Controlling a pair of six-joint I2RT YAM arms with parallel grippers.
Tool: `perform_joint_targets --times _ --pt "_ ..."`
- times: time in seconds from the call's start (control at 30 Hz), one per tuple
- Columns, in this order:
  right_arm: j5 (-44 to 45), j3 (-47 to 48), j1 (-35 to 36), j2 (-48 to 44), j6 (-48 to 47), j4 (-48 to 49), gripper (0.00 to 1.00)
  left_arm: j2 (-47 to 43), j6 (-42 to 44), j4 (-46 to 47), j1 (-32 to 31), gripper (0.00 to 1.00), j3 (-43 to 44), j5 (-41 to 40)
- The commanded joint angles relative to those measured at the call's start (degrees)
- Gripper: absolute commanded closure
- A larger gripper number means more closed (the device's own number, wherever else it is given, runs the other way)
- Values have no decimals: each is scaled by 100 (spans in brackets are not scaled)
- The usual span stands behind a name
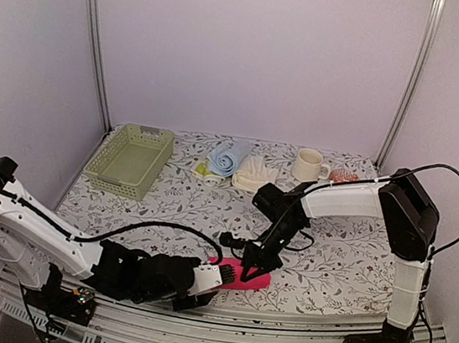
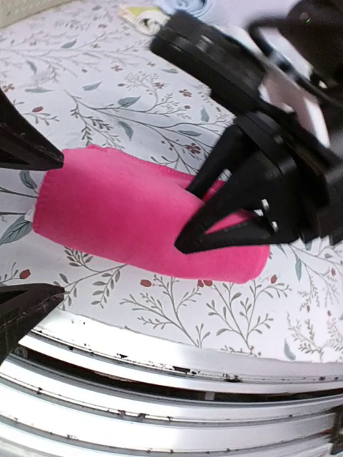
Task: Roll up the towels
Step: Roll the towel at the center of the board.
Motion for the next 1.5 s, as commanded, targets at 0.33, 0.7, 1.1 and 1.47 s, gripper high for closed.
perform_joint_targets --times 0.33,0.7,1.1,1.47 --pt "-228 -44 31 757 2 -1078 93 1910 2763 927 -410 40 1040 -1498" --pt "-404 -9 -61 575 40 -1085 84 2596 2270 259 60 55 1574 -1043" --pt "-871 -321 -1007 -1093 -195 -1640 52 2642 1335 -939 632 73 1772 875" --pt "374 -2172 -1207 -3637 629 781 50 2794 621 -1451 1197 80 2150 2421"
